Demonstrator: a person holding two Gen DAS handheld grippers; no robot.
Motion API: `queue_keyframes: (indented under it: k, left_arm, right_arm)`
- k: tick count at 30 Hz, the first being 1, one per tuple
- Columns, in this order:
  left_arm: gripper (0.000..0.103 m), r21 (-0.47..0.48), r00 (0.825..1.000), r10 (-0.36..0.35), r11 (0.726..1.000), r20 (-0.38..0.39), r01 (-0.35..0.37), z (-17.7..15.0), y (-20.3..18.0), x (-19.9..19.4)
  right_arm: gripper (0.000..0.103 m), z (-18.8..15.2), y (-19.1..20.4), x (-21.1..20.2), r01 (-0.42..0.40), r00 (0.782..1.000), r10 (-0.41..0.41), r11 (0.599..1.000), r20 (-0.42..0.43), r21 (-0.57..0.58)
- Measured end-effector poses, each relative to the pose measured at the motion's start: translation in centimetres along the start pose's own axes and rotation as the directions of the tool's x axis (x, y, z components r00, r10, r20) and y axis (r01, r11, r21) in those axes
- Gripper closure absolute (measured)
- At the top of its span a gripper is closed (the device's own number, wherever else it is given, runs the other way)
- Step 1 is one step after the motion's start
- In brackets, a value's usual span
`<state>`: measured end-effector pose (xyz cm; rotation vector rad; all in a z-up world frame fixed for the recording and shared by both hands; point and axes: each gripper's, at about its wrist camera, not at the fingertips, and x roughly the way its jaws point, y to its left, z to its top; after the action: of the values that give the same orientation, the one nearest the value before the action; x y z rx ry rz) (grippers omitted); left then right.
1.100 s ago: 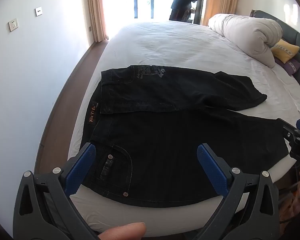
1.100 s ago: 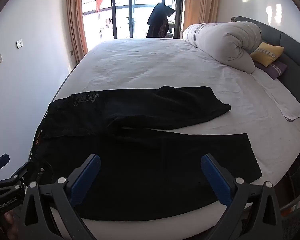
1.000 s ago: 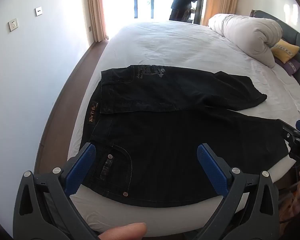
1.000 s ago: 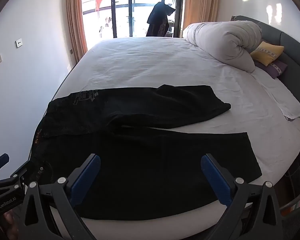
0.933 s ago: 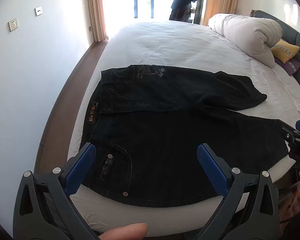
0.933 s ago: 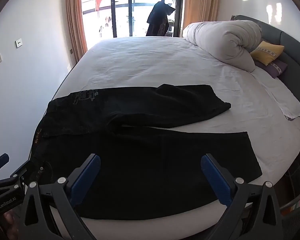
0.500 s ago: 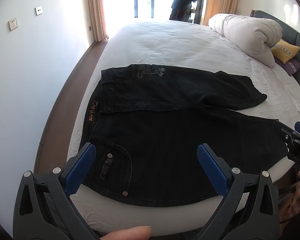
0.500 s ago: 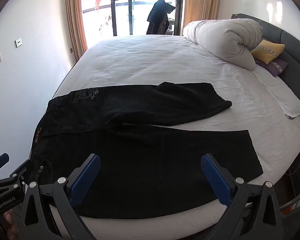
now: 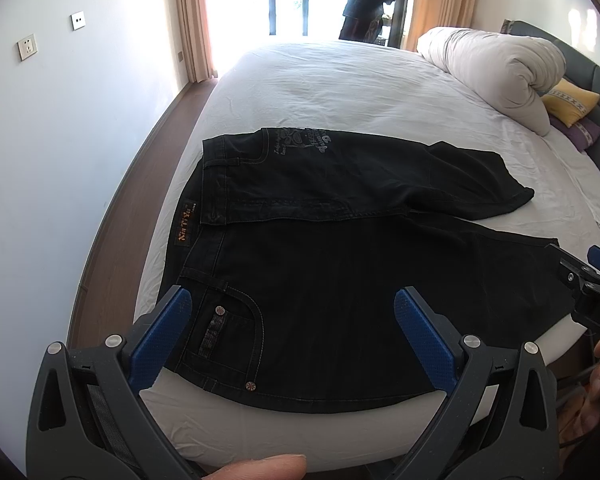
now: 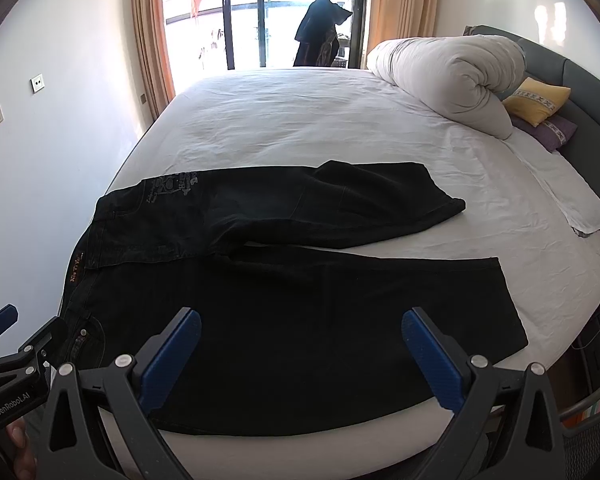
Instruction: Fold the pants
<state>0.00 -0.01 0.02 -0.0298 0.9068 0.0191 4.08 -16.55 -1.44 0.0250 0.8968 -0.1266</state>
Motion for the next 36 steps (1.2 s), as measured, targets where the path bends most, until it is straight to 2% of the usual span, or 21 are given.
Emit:
queue_keyframes:
  k: [36]
  left_arm:
    - [0.000, 0.000, 1.000, -0.002, 1.000, -0.003, 0.002, 0.0, 0.0, 0.0]
  right_arm:
    - [0.000, -1.0, 0.7, 0.2, -0.002, 1.000, 0.002, 1.000, -0.012, 0.002]
